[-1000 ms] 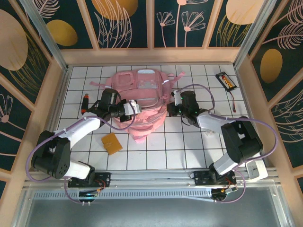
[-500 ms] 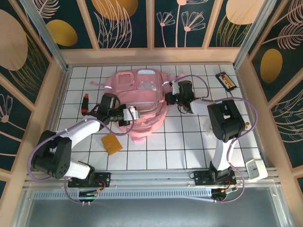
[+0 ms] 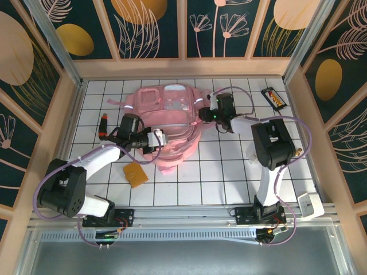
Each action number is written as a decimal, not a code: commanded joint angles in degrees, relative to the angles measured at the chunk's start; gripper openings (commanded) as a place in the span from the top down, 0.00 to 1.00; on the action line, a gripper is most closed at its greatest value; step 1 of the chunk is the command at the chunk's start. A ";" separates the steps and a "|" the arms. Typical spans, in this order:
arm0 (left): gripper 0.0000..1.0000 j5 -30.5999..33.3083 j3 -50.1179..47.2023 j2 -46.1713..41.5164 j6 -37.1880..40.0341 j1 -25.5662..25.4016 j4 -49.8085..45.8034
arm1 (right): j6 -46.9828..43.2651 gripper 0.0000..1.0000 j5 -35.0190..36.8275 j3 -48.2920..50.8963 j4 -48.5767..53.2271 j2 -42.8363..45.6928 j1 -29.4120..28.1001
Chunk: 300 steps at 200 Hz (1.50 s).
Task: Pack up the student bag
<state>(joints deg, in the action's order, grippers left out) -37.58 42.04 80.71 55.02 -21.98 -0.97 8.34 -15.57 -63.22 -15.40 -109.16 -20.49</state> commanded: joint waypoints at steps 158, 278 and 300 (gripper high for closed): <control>0.03 20.63 18.32 -3.14 -53.90 -0.08 -11.45 | 17.74 0.11 3.91 4.66 49.81 38.24 9.66; 0.53 16.50 14.90 3.29 -9.09 -2.63 -11.64 | -76.02 0.37 -14.38 -13.72 37.23 4.68 -3.77; 0.52 16.79 14.03 2.79 -5.12 -2.65 -14.28 | -79.55 0.38 -14.16 -17.50 39.22 -0.19 -3.84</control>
<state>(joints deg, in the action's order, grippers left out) -22.39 56.27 84.27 44.95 -24.75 -10.74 -60.66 -29.47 -76.16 19.00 -106.43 -24.45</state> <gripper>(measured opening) 0.476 0.628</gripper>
